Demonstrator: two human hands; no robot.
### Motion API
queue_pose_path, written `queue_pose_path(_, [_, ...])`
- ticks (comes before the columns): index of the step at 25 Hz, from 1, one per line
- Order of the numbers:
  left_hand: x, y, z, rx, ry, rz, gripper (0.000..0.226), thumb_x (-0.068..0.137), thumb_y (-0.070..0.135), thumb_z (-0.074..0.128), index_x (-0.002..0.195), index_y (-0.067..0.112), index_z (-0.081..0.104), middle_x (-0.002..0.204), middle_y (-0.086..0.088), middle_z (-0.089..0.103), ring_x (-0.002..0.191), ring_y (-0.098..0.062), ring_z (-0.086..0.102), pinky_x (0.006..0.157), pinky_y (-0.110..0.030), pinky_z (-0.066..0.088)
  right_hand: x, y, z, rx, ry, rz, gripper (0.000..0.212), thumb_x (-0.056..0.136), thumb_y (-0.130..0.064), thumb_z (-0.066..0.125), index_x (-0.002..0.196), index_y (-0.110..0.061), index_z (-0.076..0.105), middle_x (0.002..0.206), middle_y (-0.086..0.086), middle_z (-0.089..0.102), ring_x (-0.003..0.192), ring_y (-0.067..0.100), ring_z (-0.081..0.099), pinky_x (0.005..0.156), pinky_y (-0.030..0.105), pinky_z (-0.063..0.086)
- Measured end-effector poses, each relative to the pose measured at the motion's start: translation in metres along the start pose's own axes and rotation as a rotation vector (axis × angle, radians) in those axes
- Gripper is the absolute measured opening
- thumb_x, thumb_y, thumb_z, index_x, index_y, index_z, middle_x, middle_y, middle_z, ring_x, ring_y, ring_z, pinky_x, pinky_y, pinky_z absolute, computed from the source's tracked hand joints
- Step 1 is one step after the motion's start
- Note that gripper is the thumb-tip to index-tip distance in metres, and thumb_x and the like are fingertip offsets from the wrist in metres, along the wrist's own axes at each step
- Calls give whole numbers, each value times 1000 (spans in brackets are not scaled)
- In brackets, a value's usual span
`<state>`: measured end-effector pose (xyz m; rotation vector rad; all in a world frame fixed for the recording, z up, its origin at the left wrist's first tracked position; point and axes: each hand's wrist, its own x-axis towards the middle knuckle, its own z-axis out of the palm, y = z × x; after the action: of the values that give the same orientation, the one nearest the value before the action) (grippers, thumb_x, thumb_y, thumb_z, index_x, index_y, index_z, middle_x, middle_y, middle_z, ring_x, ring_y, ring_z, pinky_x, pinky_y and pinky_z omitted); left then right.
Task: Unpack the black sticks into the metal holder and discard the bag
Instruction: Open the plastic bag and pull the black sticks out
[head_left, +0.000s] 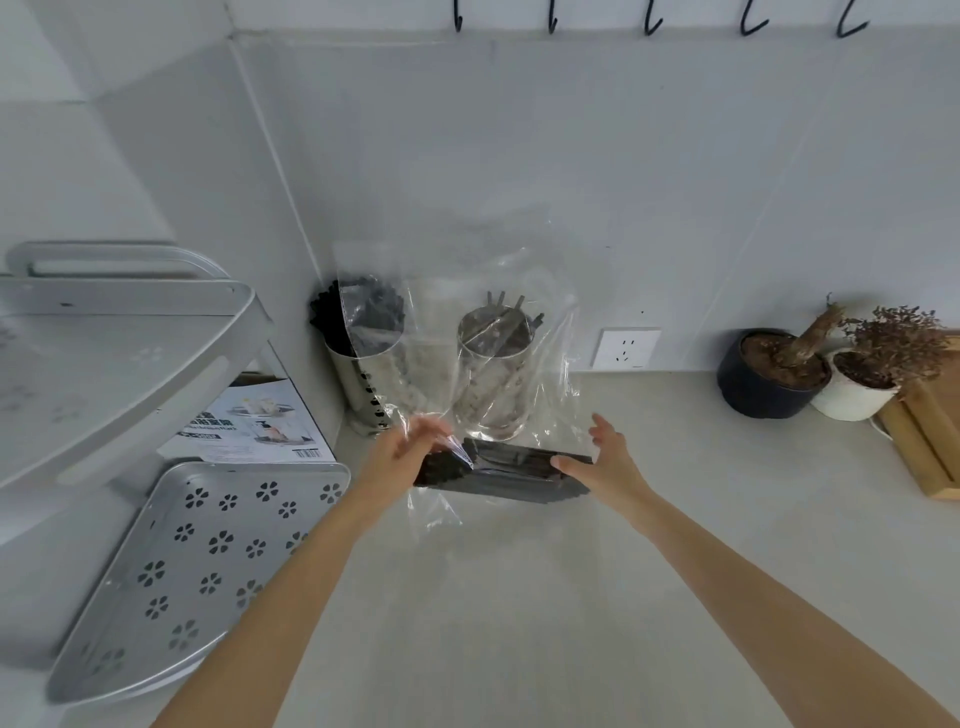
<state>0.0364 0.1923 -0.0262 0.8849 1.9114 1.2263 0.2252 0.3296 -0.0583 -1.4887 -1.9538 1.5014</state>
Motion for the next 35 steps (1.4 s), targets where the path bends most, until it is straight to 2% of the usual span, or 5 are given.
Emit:
queue_pose_path(8, [-17, 46, -12, 24, 22, 210, 28, 94, 5, 41, 74, 14, 59, 74, 11, 66, 66, 11, 60, 67, -6, 44, -29, -21, -40, -79, -300, -68, 57, 76, -27, 73, 124, -13, 46, 107, -1, 59, 102, 17, 56, 79, 20, 43])
queue_pose_path(14, [-29, 76, -16, -52, 49, 334, 28, 96, 5, 37, 80, 11, 59, 77, 6, 63, 62, 16, 61, 61, 1, 45, -55, -33, -40, -275, -369, -136, 99, 56, -41, 80, 136, -34, 22, 135, 2, 48, 124, 18, 48, 106, 36, 39])
queue_pose_path(26, [-47, 81, -30, -260, -55, 239, 19, 93, 15, 44, 102, 18, 60, 100, 3, 67, 103, -15, 61, 99, -33, 43, -93, -52, -37, -262, -182, -360, 77, 76, -17, 69, 140, -29, 28, 93, -9, 62, 61, 4, 62, 45, 6, 42])
queue_pose_path(31, [-58, 79, -27, -241, -148, 169, 18, 94, 23, 40, 106, 24, 54, 99, 14, 62, 84, 6, 64, 65, -7, 52, -92, -54, -35, -198, -141, -326, 68, 77, -18, 68, 135, -30, 34, 78, -14, 60, 46, -4, 59, 39, 11, 41])
queue_pose_path(35, [-56, 81, -21, -234, -26, 178, 17, 92, 19, 48, 107, 16, 55, 100, 2, 65, 69, 3, 65, 59, -11, 53, -94, -55, -28, -187, -142, -340, 71, 76, -24, 71, 136, -26, 34, 96, -12, 61, 77, 3, 61, 66, 12, 47])
